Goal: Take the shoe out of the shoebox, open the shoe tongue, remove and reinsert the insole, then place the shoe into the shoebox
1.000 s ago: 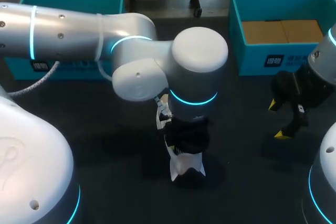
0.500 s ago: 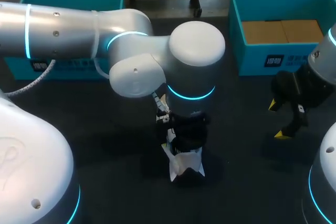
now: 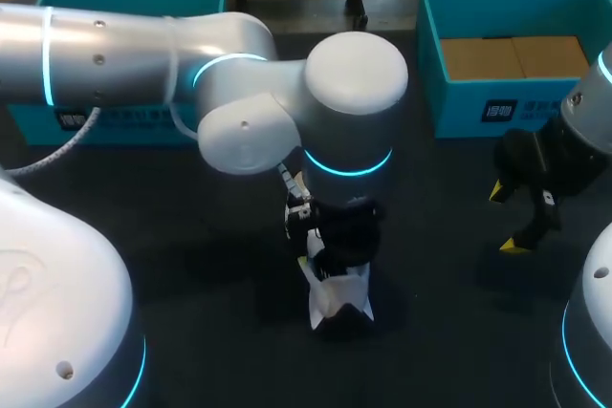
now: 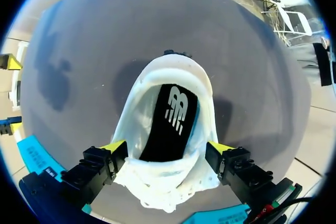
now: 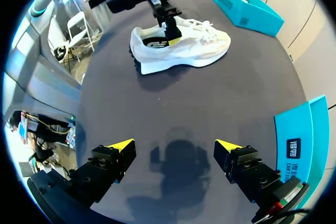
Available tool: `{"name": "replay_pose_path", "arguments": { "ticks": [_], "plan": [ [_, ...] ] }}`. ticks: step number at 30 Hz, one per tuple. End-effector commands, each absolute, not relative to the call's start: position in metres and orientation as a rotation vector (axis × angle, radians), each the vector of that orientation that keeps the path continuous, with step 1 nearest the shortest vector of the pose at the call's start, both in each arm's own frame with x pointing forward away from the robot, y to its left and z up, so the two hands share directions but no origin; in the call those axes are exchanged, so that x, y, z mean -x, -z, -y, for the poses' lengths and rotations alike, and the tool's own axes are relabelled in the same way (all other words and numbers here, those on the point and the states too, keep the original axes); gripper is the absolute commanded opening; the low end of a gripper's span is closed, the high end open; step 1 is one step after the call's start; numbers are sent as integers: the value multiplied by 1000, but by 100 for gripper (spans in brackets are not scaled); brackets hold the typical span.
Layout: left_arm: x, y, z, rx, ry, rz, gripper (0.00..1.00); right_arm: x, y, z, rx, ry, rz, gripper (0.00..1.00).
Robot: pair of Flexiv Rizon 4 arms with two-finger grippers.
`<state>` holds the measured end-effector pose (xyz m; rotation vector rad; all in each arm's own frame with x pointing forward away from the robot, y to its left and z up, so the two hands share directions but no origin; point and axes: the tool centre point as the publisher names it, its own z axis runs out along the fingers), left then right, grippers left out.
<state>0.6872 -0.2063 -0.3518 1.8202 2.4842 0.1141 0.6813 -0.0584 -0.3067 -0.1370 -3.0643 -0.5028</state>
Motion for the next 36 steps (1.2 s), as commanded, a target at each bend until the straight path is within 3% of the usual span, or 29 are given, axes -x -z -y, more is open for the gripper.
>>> {"name": "replay_pose_path", "arguments": {
  "ticks": [1,13,21,22,23,24,25,29,36],
  "plan": [
    [-690,343,196,-1810,-92,-2469,100,-680,307,58,138,501,3067,100],
    [-714,332,190,-1739,-114,-2488,100,-680,307,58,138,501,3067,100],
    [-738,299,176,-1647,-53,-2496,100,-680,307,58,138,501,3067,100],
    [-742,295,174,-1646,-31,-2502,96,-680,307,58,138,501,3067,100],
    [-744,291,172,-1647,-15,-2506,85,-680,307,58,138,501,3067,100],
    [-746,289,170,-1651,-1,-2507,59,-680,307,58,138,501,3067,100],
    [-747,287,169,-1661,14,-2509,45,-680,307,58,138,501,3067,100],
    [-748,286,166,-1719,97,-2518,17,-680,307,58,138,501,3067,100],
    [-735,301,168,-1812,178,-2500,7,-680,307,58,138,501,3067,100]
  ]
}}
